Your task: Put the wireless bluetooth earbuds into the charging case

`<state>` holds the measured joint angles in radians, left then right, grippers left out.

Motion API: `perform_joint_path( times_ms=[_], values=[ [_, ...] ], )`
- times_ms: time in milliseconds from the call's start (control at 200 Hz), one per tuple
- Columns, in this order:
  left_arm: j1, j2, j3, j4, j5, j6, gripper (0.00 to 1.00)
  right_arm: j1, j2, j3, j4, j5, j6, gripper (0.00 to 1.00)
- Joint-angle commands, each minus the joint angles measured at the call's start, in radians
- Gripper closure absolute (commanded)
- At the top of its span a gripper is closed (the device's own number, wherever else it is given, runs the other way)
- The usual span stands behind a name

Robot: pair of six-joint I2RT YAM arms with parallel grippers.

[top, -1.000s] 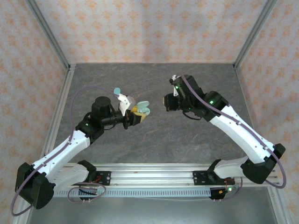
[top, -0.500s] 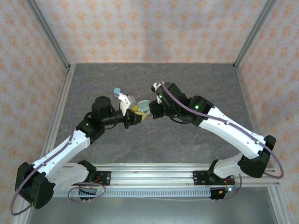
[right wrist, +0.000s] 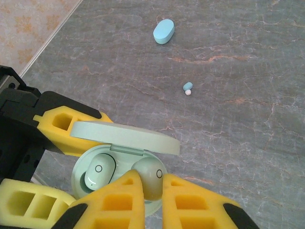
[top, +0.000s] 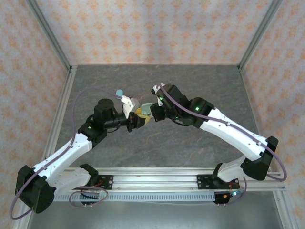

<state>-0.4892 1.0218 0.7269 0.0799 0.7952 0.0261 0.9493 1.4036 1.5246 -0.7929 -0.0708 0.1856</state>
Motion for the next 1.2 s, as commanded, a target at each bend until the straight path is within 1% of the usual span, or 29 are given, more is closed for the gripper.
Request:
perform_joint_path(
  times_ms=[0,385,540,650,801,1196],
  values=[
    [-0.003,-0.020,0.027,0.039,-0.016,-0.004,0.91,0.006,0.014,0.019,-0.005,0.003,-0.015,0.87],
    [-0.004,-0.020,0.024,0.044,-0.019,-0.009,0.91,0.008,0.025,0.013,-0.061,-0.022,-0.026,0.87],
    [-0.005,-0.022,0.026,0.043,-0.019,-0.009,0.91,0.008,0.038,0.020,-0.070,-0.058,-0.025,0.87],
    [-0.005,-0.020,0.028,0.041,-0.019,-0.009,0.91,0.008,0.046,0.029,-0.065,-0.097,-0.028,0.81],
    [-0.006,-0.020,0.032,0.037,-0.019,-0.007,0.91,0.008,0.050,0.041,-0.063,-0.108,-0.020,0.75],
    [-0.005,-0.023,0.030,0.031,-0.022,-0.005,0.91,0.008,0.008,0.034,-0.031,-0.060,0.000,0.68]
  ],
)
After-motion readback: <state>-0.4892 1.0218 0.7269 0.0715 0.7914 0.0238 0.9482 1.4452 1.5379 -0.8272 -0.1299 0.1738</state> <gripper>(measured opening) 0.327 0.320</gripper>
